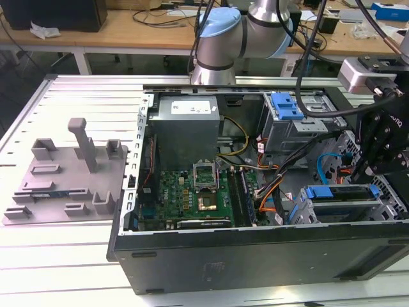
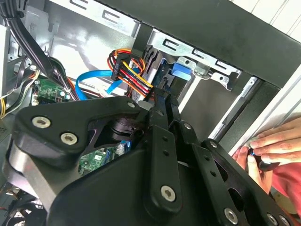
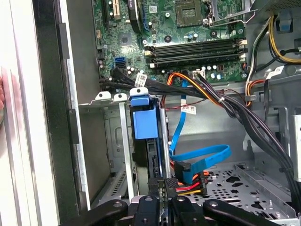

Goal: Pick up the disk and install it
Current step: 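Insert the first disk wire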

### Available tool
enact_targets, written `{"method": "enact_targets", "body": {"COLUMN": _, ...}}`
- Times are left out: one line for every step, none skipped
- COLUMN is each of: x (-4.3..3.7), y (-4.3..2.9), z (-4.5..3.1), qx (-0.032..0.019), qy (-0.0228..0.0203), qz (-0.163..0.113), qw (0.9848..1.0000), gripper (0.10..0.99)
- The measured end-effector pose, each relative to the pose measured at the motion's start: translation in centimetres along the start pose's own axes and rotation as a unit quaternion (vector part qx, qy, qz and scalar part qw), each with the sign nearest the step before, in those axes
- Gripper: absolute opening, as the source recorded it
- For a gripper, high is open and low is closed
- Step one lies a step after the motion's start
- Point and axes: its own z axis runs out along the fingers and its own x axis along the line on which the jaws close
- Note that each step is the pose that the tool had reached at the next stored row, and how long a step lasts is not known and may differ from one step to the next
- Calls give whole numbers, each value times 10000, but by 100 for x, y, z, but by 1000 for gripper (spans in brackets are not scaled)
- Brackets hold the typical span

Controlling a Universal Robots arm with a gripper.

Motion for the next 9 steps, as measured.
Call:
{"method": "enact_targets", "body": {"x": 0, "y": 0, "z": 0, "qx": 0, "qy": 0, "qz": -1, "qw": 10000, "gripper": 169}}
{"method": "enact_targets", "body": {"x": 0, "y": 1, "z": 0, "qx": 0, "qy": 0, "qz": 0, "qw": 10000, "gripper": 169}}
{"method": "enact_targets", "body": {"x": 0, "y": 1, "z": 0, "qx": 0, "qy": 0, "qz": 0, "qw": 10000, "gripper": 169}}
{"method": "enact_targets", "body": {"x": 0, "y": 1, "z": 0, "qx": 0, "qy": 0, "qz": 0, "qw": 10000, "gripper": 169}}
{"method": "enact_targets", "body": {"x": 0, "y": 2, "z": 0, "qx": 0, "qy": 0, "qz": -3, "qw": 10000, "gripper": 169}}
{"method": "enact_targets", "body": {"x": 0, "y": 3, "z": 0, "qx": 0, "qy": 0, "qz": -7, "qw": 10000, "gripper": 169}}
{"method": "enact_targets", "body": {"x": 0, "y": 4, "z": 0, "qx": 1, "qy": -1, "qz": -16, "qw": 10000, "gripper": 169}}
{"method": "enact_targets", "body": {"x": 0, "y": 5, "z": 0, "qx": 1, "qy": -1, "qz": -23, "qw": 10000, "gripper": 169}}
{"method": "enact_targets", "body": {"x": 0, "y": 6, "z": 0, "qx": 2, "qy": -3, "qz": -35, "qw": 10000, "gripper": 169}}
